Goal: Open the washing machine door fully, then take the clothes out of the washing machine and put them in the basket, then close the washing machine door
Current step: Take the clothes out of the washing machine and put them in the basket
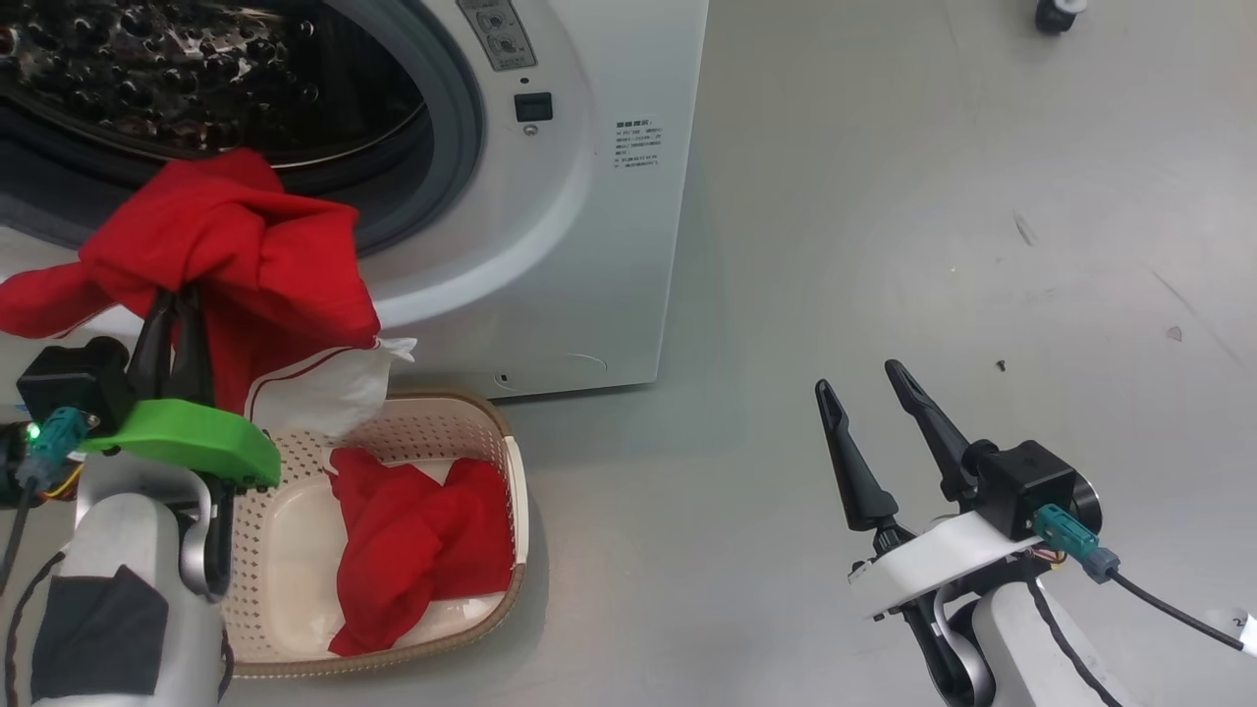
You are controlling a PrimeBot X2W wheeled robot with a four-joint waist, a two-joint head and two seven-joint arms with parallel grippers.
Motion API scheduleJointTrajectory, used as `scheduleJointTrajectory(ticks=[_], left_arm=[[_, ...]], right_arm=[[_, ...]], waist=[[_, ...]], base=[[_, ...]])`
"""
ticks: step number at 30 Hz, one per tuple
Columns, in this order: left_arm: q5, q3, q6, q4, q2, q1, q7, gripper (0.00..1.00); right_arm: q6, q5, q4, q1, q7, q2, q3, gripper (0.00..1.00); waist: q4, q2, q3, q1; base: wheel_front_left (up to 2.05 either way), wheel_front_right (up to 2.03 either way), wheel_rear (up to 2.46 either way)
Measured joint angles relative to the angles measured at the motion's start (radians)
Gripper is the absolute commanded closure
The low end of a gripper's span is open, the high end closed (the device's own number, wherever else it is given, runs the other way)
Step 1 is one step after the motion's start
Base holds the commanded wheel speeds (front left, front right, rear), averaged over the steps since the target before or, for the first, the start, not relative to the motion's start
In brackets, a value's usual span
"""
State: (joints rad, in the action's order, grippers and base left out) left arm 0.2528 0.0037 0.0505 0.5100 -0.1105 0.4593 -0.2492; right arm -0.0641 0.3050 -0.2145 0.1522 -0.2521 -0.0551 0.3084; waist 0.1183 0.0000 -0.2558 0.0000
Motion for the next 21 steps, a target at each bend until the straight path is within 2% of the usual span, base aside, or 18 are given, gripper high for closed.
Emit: scheduleJointTrajectory(ticks=[11, 21], left_arm=[[-0.018, -0.028, 0.008, -0.008, 0.008, -0.092, 0.0, 1.0], [-0.024, -0.025, 0.003, 0.05, 0.0, -0.167, 0.026, 1.0]], right_arm=[[-0.014, -0.007, -0.004, -0.014, 0.0, 0.0, 0.01, 0.0], [-0.023, -0.009, -0.007, -0.017, 0.0, 0.001, 0.03, 0.0]], waist=[[-0.011, 0.0, 0.02, 0.0], [0.022, 0.0, -0.001, 0.0]], base=[[0.0, 0.0, 0.0], [0.0, 0.0, 0.0]])
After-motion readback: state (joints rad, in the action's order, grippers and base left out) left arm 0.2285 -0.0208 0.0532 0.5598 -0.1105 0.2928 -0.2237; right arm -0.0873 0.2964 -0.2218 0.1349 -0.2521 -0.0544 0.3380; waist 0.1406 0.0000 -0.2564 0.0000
